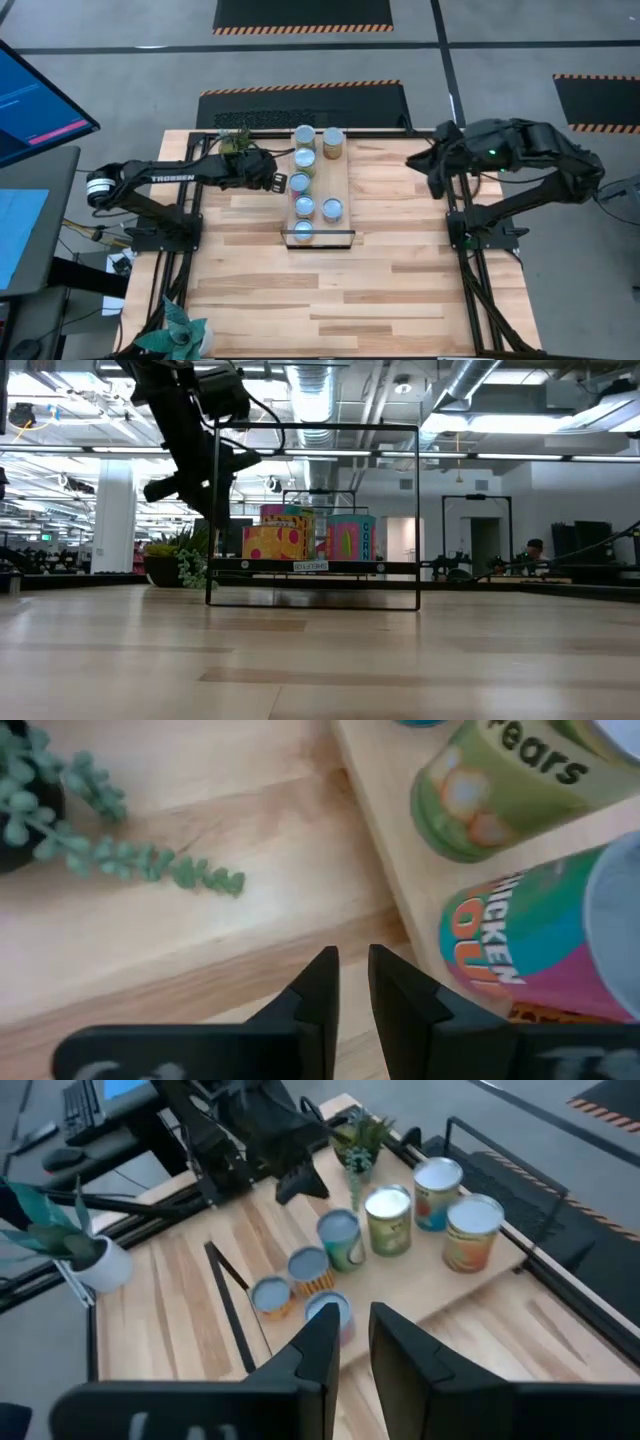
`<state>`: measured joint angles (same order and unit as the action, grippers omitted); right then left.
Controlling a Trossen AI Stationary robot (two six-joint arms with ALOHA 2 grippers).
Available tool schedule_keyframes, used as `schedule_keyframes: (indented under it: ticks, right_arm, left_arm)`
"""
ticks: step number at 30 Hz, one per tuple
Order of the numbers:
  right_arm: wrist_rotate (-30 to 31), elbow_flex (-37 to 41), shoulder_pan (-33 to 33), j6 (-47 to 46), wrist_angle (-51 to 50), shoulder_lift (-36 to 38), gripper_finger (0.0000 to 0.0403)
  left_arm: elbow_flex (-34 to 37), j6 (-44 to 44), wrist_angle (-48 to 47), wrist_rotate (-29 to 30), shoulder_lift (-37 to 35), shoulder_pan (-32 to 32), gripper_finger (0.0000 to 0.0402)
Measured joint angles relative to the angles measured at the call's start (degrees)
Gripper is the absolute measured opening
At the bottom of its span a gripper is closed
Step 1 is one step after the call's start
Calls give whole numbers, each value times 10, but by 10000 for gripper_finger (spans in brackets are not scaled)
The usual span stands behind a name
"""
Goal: Pick and place cans onto a shelf
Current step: Adjust the cans on the shelf
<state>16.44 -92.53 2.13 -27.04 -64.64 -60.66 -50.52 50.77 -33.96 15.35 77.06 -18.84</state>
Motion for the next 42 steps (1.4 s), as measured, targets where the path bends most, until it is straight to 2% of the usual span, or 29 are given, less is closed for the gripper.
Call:
schedule_keyframes:
  ticks: [7, 12, 21, 36, 42]
  right_arm:
    - [48, 0, 40, -15, -25, 21, 81]
    - [50, 0, 47, -15, -34, 27, 82]
    - [51, 0, 47, -15, -50, 30, 82]
    - [51, 0, 47, -21, -52, 30, 82]
    - [48, 4, 47, -21, -52, 22, 82]
  left_arm:
    - [-1, 3, 87, -50, 36, -3, 45]
    - [-1, 21, 101, -51, 64, 2, 45]
    - [-4, 22, 149, -59, 65, 6, 45]
    - [-4, 22, 157, -59, 65, 10, 45]
    - [-21, -13, 138, -56, 40, 10, 45]
